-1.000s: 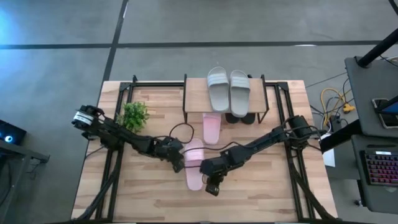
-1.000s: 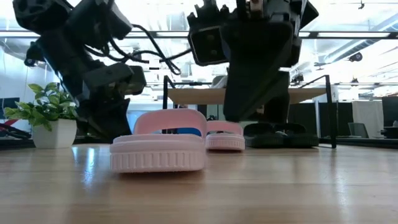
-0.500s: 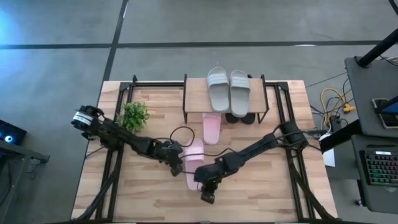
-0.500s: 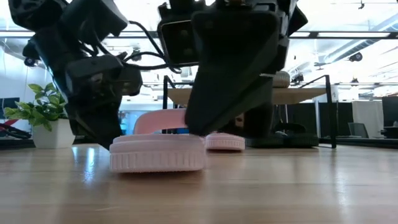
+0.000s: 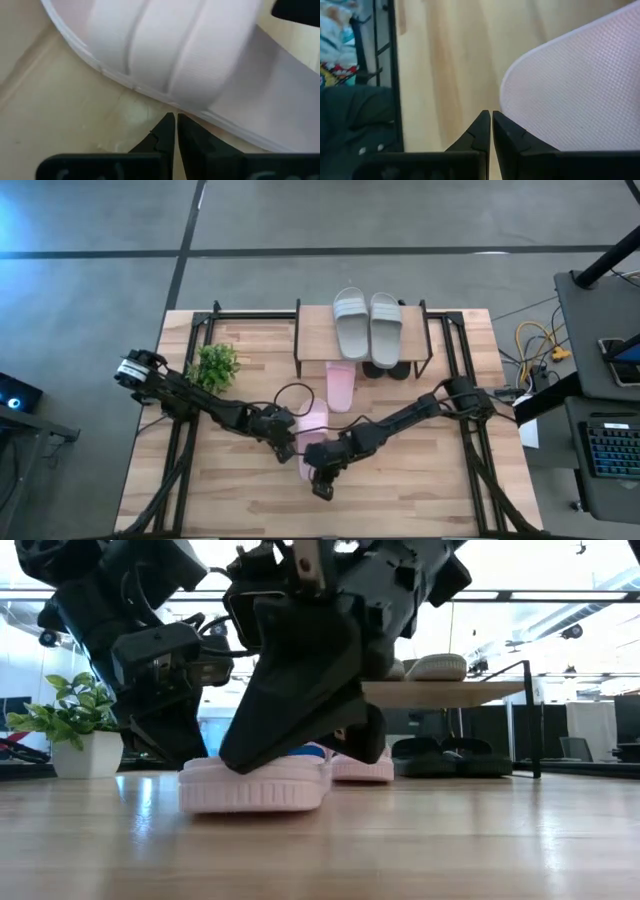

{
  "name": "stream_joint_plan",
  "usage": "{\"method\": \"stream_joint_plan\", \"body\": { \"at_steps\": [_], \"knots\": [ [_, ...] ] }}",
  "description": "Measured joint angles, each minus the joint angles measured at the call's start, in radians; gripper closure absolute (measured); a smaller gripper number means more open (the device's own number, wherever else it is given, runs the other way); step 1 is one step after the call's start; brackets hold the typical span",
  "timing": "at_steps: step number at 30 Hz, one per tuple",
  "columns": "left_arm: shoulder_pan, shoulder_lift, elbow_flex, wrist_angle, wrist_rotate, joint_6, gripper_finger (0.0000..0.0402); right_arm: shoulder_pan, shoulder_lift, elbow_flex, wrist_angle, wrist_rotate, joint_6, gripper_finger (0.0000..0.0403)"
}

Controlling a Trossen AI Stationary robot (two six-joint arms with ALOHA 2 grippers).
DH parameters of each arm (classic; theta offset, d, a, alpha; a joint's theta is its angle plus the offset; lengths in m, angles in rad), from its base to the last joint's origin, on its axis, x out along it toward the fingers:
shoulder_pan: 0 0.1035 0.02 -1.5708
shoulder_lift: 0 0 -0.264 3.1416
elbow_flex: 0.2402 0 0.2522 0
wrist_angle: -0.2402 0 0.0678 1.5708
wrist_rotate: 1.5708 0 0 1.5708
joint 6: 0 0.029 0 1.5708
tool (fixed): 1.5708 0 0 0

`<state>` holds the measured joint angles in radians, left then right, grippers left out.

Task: Pick and place slides into the shelf
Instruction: Move the left pink slipper under the shelf

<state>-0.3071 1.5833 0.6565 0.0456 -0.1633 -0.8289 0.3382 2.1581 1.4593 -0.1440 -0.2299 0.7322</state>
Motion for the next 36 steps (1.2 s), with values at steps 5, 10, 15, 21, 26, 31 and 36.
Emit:
{"method": "stream_joint_plan", "body": {
  "at_steps": [5, 10, 15, 21, 26, 31, 36],
  "knots": [
    [0.012, 0.000, 0.003, 0.001, -0.025, 0.006, 0.0395, -0.019, -0.001, 0.005, -0.037, 0.059, 0.000, 0.0390],
    [0.017, 0.000, 0.002, 0.000, -0.027, 0.032, 0.0395, -0.033, -0.005, 0.006, -0.073, 0.147, 0.000, 0.0390],
    [0.019, 0.000, 0.002, -0.001, -0.026, 0.058, 0.0395, -0.049, -0.011, 0.006, -0.103, 0.223, -0.008, 0.0390],
    [0.019, -0.004, 0.001, -0.004, -0.037, 0.059, 0.0395, -0.069, -0.035, 0.005, -0.188, 0.378, -0.028, 0.0390],
    [0.021, -0.034, -0.001, -0.049, -0.157, 0.060, 0.0395, -0.108, -0.047, 0.005, -0.225, 0.423, -0.031, 0.0390],
    [0.047, -0.053, -0.013, -0.131, -0.207, 0.053, 0.0395, -0.134, -0.052, 0.005, -0.219, 0.407, -0.034, 0.0390],
    [0.089, -0.055, -0.022, -0.132, -0.222, 0.053, 0.0395, -0.133, -0.059, 0.005, -0.219, 0.406, -0.032, 0.0390]
  ]
}}
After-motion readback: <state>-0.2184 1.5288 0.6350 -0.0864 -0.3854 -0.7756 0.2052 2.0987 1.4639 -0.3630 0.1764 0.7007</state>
